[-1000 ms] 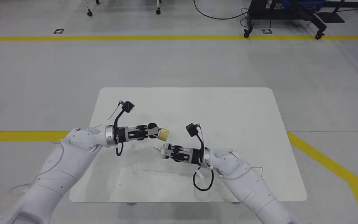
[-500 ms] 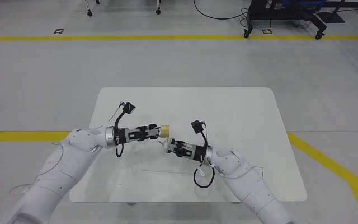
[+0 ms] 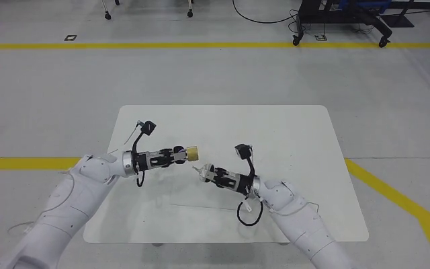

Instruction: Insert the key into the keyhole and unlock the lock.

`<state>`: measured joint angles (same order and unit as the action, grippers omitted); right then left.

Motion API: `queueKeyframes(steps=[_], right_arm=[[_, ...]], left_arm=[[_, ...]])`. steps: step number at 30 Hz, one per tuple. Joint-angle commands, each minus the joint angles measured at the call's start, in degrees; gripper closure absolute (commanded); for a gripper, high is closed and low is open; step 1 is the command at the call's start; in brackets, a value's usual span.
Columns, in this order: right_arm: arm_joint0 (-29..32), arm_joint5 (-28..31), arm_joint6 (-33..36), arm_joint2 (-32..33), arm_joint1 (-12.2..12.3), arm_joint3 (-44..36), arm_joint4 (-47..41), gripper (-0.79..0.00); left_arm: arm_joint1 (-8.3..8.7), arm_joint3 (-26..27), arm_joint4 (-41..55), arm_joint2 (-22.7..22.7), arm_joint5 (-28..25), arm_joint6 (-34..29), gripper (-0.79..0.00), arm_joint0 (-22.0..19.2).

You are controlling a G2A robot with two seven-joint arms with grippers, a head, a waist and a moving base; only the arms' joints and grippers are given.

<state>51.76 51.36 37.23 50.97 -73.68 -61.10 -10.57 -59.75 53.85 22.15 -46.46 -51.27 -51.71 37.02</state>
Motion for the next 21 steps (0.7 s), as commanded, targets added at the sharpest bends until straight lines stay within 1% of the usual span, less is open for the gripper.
queueKeyframes(steps=[1, 6, 10, 12, 14, 15, 18, 21], right_arm=[[0.2, -0.3, 1.6, 0.6, 0.1, 0.2, -7.0, 0.000], [-0.5, -2.1, 2.1, 1.5, -0.5, 2.5, -17.7, 0.000], [-1.1, -1.8, 2.2, 1.8, -1.0, 4.6, -22.5, 0.000], [-1.5, -1.7, 2.4, 1.8, -1.3, 5.6, -23.4, 0.000], [-2.2, -1.5, 1.7, 1.8, -1.5, 6.9, -21.8, 0.000], [-2.5, -1.1, 0.1, 1.7, -1.7, 7.5, -19.8, 0.000], [-2.7, -1.6, -1.3, 0.8, -2.3, 7.6, -18.1, 0.000], [-2.6, -1.9, -0.8, 0.2, -2.7, 7.3, -18.0, 0.000]], left_arm=[[-0.09, 0.3, 0.1, -0.5, -1.0, 1.7, 0.000, 0.6], [-0.20, 3.3, -3.1, -1.0, -4.4, 4.3, 0.000, 2.4], [-0.14, 5.3, -5.9, -1.5, -5.7, 5.9, 0.000, 3.7], [-0.12, 6.3, -7.4, -1.6, -6.1, 6.1, 0.000, 4.1], [-0.12, 6.9, -8.2, -1.7, -6.3, 6.4, 0.000, 4.5], [-0.13, 7.4, -8.8, -1.7, -6.4, 6.5, 0.000, 4.7], [-0.17, 8.2, -10.0, -1.7, -6.2, 6.9, 0.000, 5.1], [-0.24, 8.7, -11.2, -1.9, -5.5, 7.7, 0.000, 5.3]])
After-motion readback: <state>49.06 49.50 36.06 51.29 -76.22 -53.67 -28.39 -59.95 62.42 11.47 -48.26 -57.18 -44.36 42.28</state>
